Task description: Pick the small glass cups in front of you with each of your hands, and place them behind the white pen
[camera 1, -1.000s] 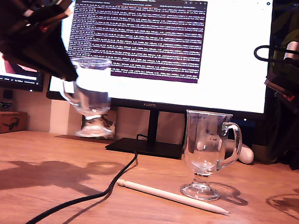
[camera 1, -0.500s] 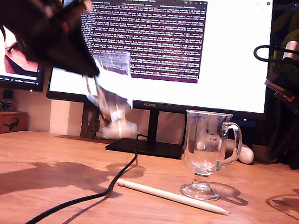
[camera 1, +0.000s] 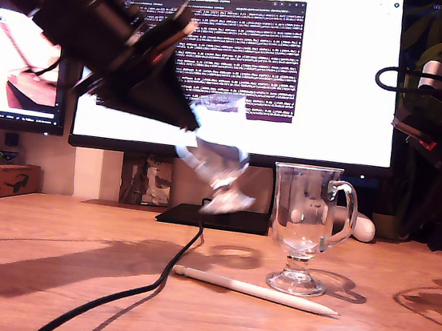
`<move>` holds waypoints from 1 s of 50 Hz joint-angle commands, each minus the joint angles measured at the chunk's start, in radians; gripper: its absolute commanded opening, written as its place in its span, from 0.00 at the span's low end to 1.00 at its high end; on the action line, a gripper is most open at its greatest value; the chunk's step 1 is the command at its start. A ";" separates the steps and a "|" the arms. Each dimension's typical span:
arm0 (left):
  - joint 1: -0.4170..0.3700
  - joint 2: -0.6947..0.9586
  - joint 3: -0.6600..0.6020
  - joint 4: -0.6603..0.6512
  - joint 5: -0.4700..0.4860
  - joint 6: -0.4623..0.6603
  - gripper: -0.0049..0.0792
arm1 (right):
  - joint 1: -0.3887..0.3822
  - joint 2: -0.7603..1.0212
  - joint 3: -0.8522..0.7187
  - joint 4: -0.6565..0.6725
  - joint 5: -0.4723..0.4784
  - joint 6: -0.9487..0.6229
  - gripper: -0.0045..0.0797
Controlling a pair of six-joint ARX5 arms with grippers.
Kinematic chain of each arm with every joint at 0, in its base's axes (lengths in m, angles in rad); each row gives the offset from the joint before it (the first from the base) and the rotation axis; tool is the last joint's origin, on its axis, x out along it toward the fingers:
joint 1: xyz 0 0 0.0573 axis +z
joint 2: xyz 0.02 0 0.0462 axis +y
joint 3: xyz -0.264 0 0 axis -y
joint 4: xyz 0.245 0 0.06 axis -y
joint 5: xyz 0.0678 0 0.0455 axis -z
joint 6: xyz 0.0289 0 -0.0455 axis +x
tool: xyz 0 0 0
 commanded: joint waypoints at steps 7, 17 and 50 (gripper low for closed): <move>-0.024 0.042 0.006 0.012 -0.001 0.016 0.03 | -0.001 0.000 0.007 0.006 -0.001 -0.003 0.41; -0.024 0.042 0.006 -0.001 -0.042 0.042 0.03 | -0.001 0.000 0.007 0.006 -0.003 -0.003 0.41; -0.037 0.082 0.006 -0.015 -0.055 0.066 0.03 | -0.001 0.000 0.007 0.018 -0.003 -0.003 0.41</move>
